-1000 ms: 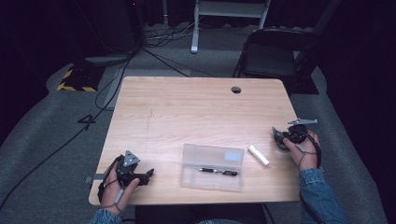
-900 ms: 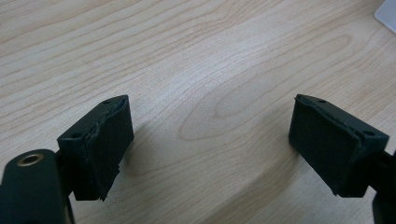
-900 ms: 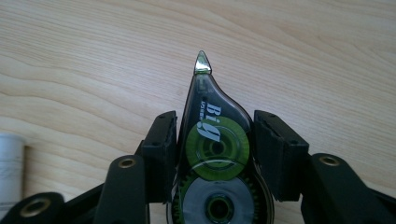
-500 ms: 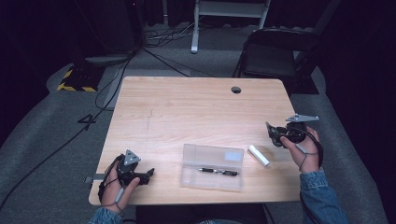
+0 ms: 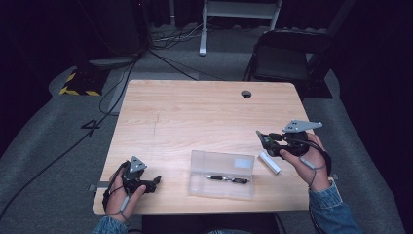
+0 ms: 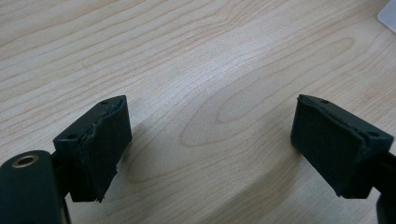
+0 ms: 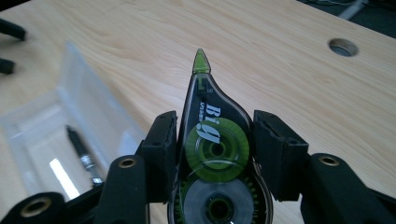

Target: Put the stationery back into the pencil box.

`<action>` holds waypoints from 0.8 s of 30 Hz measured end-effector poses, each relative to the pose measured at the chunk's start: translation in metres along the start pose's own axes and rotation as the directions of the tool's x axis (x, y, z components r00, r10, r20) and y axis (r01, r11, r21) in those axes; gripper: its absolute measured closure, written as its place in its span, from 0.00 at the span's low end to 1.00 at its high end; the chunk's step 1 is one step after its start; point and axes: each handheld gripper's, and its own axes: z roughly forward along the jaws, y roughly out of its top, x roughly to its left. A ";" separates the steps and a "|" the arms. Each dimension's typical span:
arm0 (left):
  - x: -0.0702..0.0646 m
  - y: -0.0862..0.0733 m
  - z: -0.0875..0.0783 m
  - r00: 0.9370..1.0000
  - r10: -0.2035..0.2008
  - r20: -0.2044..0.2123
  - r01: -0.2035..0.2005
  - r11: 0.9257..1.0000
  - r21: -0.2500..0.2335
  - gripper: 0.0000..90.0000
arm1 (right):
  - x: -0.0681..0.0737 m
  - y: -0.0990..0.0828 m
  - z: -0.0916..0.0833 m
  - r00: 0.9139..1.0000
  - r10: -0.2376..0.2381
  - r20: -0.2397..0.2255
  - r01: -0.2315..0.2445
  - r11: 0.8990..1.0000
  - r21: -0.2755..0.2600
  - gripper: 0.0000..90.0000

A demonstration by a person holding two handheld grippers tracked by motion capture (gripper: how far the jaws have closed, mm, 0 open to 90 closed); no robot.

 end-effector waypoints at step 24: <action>0.001 0.000 0.000 1.000 0.004 0.002 -0.004 1.000 0.001 0.14 | 0.077 0.006 0.033 0.937 -0.205 -0.282 0.242 0.965 0.104 0.58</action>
